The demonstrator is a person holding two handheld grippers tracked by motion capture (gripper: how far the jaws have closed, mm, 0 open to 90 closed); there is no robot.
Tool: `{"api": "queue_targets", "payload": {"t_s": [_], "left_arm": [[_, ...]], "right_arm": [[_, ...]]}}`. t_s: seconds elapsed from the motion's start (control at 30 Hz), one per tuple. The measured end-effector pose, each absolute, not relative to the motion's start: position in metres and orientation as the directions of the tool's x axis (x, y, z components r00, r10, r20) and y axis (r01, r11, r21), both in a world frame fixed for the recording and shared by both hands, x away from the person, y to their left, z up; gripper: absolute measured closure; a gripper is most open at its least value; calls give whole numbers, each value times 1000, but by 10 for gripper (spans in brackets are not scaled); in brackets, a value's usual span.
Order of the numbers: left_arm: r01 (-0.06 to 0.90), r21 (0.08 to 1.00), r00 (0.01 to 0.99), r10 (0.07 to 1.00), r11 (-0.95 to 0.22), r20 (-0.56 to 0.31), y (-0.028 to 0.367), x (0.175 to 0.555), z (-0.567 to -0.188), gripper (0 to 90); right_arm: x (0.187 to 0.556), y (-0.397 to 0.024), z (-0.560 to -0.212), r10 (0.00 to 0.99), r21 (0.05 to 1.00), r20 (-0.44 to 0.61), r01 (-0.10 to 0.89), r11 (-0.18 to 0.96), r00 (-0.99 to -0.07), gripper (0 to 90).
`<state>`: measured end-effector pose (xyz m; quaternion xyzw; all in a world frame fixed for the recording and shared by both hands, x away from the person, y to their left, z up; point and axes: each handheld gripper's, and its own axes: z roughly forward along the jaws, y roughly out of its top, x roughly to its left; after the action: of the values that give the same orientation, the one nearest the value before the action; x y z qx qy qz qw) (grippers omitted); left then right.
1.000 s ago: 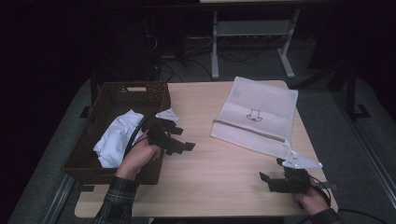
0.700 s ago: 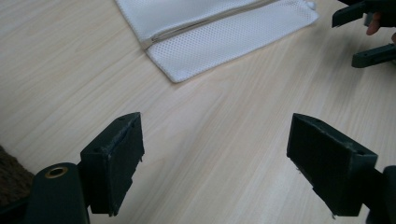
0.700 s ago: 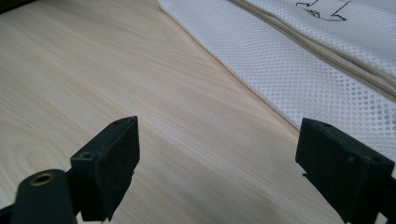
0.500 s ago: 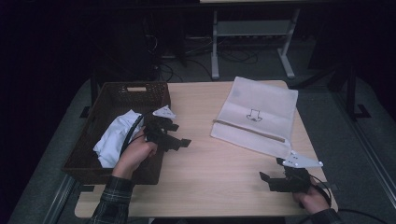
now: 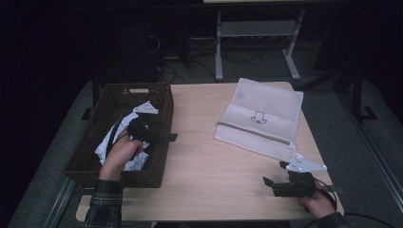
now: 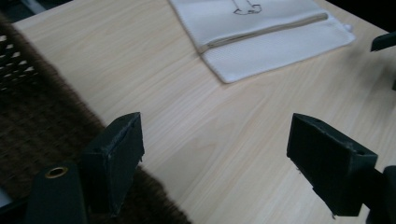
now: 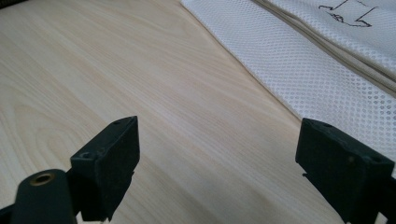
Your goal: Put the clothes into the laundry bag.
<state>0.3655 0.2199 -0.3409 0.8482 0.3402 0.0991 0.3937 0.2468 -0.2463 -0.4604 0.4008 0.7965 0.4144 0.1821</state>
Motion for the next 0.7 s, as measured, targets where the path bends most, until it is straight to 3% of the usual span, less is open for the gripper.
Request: {"api": "queue_targets", "payload": {"t_s": [0.7], "left_arm": [[589, 705, 587, 809, -395, -37, 284, 367, -342, 182]], "right_arm": [[246, -246, -460, 786, 806, 41, 486, 339, -617, 128]]}}
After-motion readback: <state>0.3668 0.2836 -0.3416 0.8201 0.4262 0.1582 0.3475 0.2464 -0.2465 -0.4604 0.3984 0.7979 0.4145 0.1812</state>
